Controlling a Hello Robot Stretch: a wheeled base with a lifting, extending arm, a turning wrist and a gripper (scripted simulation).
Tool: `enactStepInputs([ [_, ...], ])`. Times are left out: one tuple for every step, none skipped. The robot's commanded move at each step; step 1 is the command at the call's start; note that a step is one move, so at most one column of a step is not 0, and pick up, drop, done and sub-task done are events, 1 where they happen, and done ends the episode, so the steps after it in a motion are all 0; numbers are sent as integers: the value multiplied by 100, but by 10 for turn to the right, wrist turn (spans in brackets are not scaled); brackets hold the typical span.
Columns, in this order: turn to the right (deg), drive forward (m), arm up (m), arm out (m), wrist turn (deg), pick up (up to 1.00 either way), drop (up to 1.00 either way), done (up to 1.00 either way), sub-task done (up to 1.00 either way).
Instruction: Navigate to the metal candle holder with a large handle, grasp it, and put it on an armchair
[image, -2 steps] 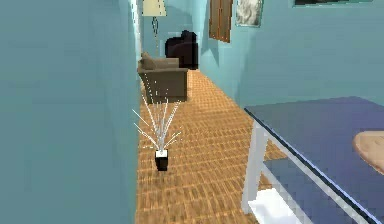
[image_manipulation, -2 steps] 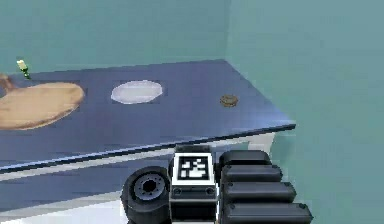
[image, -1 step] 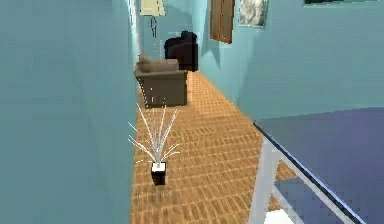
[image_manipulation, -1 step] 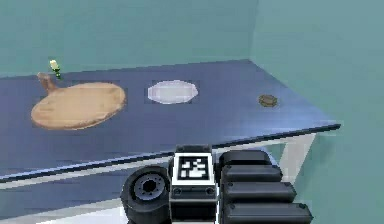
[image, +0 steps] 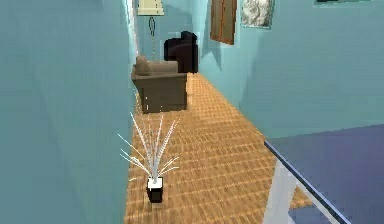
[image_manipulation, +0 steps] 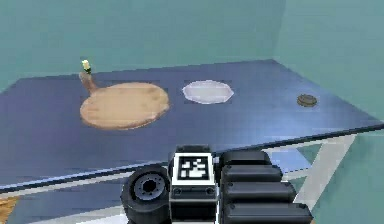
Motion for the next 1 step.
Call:
enactStepInputs([
  [0,60,0,0,0,0,0,0,0],
])
